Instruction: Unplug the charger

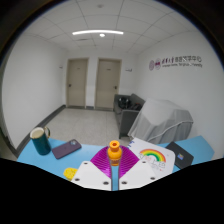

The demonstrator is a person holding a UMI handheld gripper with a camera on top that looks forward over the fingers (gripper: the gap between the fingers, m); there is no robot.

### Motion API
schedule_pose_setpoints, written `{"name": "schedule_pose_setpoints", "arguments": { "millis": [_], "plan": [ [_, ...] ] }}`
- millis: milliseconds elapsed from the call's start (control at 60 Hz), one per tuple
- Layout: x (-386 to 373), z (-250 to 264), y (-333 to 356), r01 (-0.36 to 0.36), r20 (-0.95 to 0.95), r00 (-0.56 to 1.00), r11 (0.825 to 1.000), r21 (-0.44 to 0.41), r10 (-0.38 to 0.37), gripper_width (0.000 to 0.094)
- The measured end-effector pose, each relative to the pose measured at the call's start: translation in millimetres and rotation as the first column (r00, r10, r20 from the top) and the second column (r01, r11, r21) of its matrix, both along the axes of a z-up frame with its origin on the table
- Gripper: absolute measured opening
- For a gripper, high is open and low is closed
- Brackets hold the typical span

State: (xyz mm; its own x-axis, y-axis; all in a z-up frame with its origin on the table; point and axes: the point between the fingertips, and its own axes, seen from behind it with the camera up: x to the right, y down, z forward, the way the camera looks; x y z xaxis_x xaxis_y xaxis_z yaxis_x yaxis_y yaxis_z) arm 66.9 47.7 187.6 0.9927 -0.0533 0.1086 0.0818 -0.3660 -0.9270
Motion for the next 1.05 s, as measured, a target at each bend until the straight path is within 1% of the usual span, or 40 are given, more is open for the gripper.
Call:
{"name": "schedule_pose_setpoints", "arguments": {
  "millis": [50,83,150,217,350,483,533,583,600,633,650,683,700,750,817,850,933,1050],
  "plan": [
    [23,-31,-14,0.020,0.010,1.000,0.997,-0.071,-0.019,0.0059],
    [32,-55,-22,0.029,0.006,1.000,0.991,-0.133,-0.028,0.0061],
    [45,-107,-35,0.027,-0.025,0.999,0.971,-0.236,-0.034,0.0077],
    [53,-137,-49,-0.011,-0.069,0.998,0.950,-0.312,-0.011,0.0087],
    [58,-176,-51,-0.079,-0.091,0.995,0.927,-0.366,0.049,0.0148],
    [48,-187,-50,-0.172,-0.149,0.981,0.907,-0.383,0.124,0.0227],
    [46,-184,-49,-0.199,-0.162,0.976,0.908,-0.370,0.147,0.0281],
    [49,-177,-49,-0.215,-0.167,0.972,0.913,-0.346,0.166,0.0443],
    [49,-174,-50,-0.223,-0.169,0.970,0.915,-0.338,0.174,0.0564],
    [50,-169,-52,-0.236,-0.176,0.967,0.916,-0.326,0.186,0.0697],
    [50,-167,-53,-0.243,-0.183,0.964,0.916,-0.319,0.192,0.0718],
    [50,-161,-58,-0.256,-0.198,0.959,0.916,-0.308,0.202,0.0803],
    [50,-158,-60,-0.264,-0.208,0.956,0.916,-0.302,0.207,0.0826],
    [51,-151,-68,-0.284,-0.232,0.947,0.915,-0.287,0.221,0.0850],
    [55,-140,-80,-0.295,-0.257,0.940,0.916,-0.271,0.227,0.0831],
    [60,-135,-86,-0.295,-0.263,0.938,0.918,-0.266,0.225,0.0838],
    [71,-120,-99,-0.290,-0.268,0.937,0.926,-0.242,0.224,0.0836],
    [92,-103,-117,-0.270,-0.288,0.936,0.938,-0.219,0.202,0.0835]
  ]
}}
